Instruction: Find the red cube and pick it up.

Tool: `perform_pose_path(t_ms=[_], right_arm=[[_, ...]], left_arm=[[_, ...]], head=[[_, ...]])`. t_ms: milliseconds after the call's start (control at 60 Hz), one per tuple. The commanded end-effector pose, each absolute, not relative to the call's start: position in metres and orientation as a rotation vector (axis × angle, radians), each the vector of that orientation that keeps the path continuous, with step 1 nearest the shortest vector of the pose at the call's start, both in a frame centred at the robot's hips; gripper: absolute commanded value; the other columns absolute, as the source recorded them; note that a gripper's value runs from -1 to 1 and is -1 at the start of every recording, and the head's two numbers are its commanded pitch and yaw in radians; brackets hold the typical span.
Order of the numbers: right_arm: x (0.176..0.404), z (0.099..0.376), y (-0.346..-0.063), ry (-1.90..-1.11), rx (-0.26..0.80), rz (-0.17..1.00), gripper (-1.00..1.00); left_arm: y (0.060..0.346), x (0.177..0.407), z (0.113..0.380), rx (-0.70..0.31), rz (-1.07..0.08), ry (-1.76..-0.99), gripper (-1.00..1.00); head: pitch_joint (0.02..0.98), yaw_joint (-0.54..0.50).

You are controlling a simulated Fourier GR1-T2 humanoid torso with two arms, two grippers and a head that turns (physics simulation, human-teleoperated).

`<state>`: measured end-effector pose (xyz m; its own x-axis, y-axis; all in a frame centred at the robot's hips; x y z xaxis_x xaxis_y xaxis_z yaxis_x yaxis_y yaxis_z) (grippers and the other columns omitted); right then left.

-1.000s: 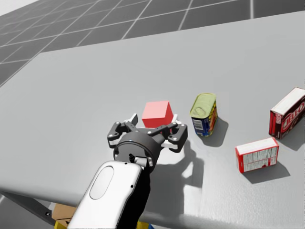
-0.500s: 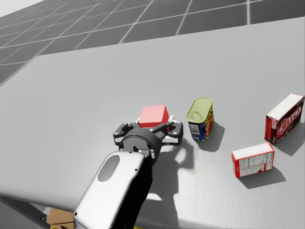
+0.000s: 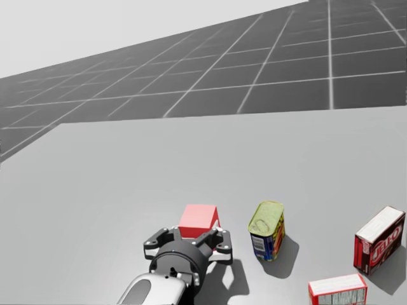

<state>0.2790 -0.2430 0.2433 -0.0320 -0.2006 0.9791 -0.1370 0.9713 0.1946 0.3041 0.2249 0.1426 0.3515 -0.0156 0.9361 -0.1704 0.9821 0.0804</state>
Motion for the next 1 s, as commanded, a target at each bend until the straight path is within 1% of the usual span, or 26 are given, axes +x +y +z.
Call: perform_pose_path(t_ms=[17,100,200,283,300,417,533,650,767,800,867,883,950,1000], right_arm=[[0.279,0.243,-0.244,-1.608,0.263,-0.053,-1.00],[0.280,0.243,-0.244,-1.607,0.264,-0.054,-1.00],[0.280,0.243,-0.244,-1.607,0.264,-0.054,-1.00],[0.280,0.243,-0.245,-1.606,0.264,-0.056,-1.00],[0.280,0.243,-0.245,-1.605,0.264,-0.056,-1.00],[0.281,0.243,-0.245,-1.605,0.264,-0.058,-1.00],[0.281,0.243,-0.246,-1.604,0.265,-0.055,-1.00],[0.282,0.243,-0.245,-1.597,0.273,-0.045,-1.00],[0.282,0.243,-0.245,-1.598,0.275,-0.042,-1.00],[0.283,0.243,-0.246,-1.599,0.273,-0.045,-1.00],[0.283,0.243,-0.247,-1.599,0.272,-0.047,-1.00],[0.283,0.243,-0.247,-1.600,0.272,-0.047,-1.00],[0.283,0.243,-0.248,-1.601,0.277,-0.044,-1.00],[0.282,0.243,-0.247,-1.602,0.286,-0.042,-1.00]], left_arm=[[0.218,0.301,0.132,0.098,0.013,-1.177,1.00],[0.217,0.301,0.132,0.094,0.006,-1.176,1.00],[0.217,0.300,0.136,0.069,0.010,-1.180,1.00],[0.216,0.299,0.148,0.061,0.003,-1.205,1.00],[0.216,0.298,0.156,0.059,-0.002,-1.217,1.00],[0.215,0.295,0.182,0.052,-0.020,-1.262,1.00],[0.213,0.292,0.211,0.055,-0.084,-1.313,1.00],[0.213,0.289,0.235,0.067,-0.118,-1.356,1.00],[0.215,0.286,0.263,0.084,-0.139,-1.424,1.00],[0.217,0.285,0.276,0.086,-0.142,-1.455,1.00],[0.219,0.284,0.288,0.097,-0.152,-1.482,1.00],[0.221,0.282,0.297,0.093,-0.154,-1.498,1.00],[0.223,0.278,0.313,0.050,-0.151,-1.513,1.00],[0.224,0.272,0.330,0.032,-0.148,-1.546,1.00]], head=[[0.503,0.41],[0.461,0.41],[0.442,0.41],[0.436,0.40],[0.435,0.40],[0.432,0.40],[0.429,0.40],[0.428,0.40],[0.428,0.39],[0.429,0.39],[0.431,0.39],[0.432,0.39],[0.432,0.39],[0.432,0.39]])
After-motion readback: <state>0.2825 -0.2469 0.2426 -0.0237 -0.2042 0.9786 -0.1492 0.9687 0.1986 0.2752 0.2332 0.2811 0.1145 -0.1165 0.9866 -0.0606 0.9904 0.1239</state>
